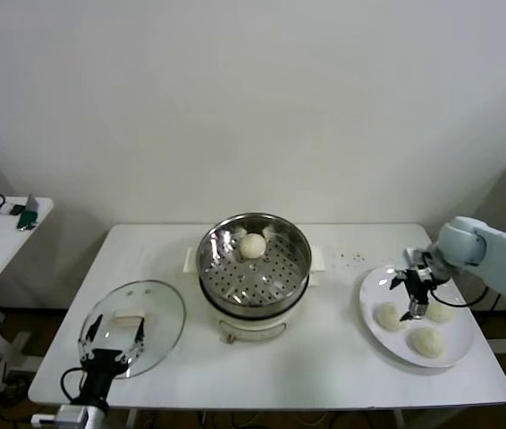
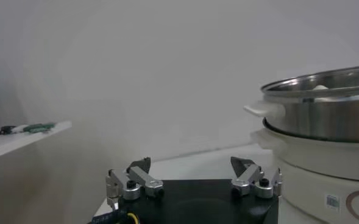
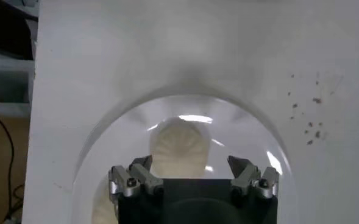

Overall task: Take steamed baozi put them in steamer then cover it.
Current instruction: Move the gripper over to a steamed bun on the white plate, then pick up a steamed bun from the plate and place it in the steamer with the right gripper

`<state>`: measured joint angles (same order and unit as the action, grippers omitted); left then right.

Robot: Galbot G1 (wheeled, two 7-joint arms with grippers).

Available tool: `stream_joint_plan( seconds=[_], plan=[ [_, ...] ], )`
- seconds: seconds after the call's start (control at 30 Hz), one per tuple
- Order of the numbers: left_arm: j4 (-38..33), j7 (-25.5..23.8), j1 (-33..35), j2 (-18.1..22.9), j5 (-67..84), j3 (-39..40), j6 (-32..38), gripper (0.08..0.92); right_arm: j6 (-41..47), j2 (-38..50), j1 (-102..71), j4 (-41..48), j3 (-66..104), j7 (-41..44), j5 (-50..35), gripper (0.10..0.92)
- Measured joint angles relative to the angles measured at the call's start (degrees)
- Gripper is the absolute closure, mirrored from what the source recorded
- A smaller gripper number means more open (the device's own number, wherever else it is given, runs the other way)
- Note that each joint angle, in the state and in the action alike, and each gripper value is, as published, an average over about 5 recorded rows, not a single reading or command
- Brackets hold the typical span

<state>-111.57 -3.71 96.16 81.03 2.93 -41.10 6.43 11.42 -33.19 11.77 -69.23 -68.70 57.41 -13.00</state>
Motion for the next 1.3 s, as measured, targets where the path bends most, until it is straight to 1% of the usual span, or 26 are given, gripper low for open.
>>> stream_joint_plan(
  seconds=[0.5, 0.6, 0.77, 0.9, 1.1, 1.3],
  plan=[
    [0.46, 0.15, -0.18, 0.19, -0.36, -0.05, -0.23, 0.177, 0.68, -3.24, -5.22, 4.76, 3.87, 0.25, 1.44, 0.204],
    [0.49, 0.17, -0.21, 0.15, -0.39, -0.09, -0.28, 0.177, 0.74, -3.65, -5.48, 5.2, 4.1, 0.51, 1.51, 0.223],
    [0.56, 0.21, -0.29, 0.13, -0.4, -0.21, -0.31, 0.177, 0.99, -3.74, -5.82, 5.42, 4.36, 0.68, 1.44, 0.292],
    [0.73, 0.23, -0.47, 0.1, -0.39, -0.38, -0.32, 0.177, 1.14, -3.59, -5.89, 5.36, 4.38, 0.62, 1.05, 0.315],
    [0.83, 0.24, -0.51, 0.18, -0.23, -0.26, -0.31, 0.177, 1.64, -3.0, -4.95, 4.91, 3.6, -0.05, -0.96, 0.323],
    [0.64, 0.22, -0.57, 0.25, -0.06, -0.14, -0.29, 0.177, 2.16, -2.33, 0.09, 3.72, -0.35, -0.38, -6.0, 0.321]
  ],
)
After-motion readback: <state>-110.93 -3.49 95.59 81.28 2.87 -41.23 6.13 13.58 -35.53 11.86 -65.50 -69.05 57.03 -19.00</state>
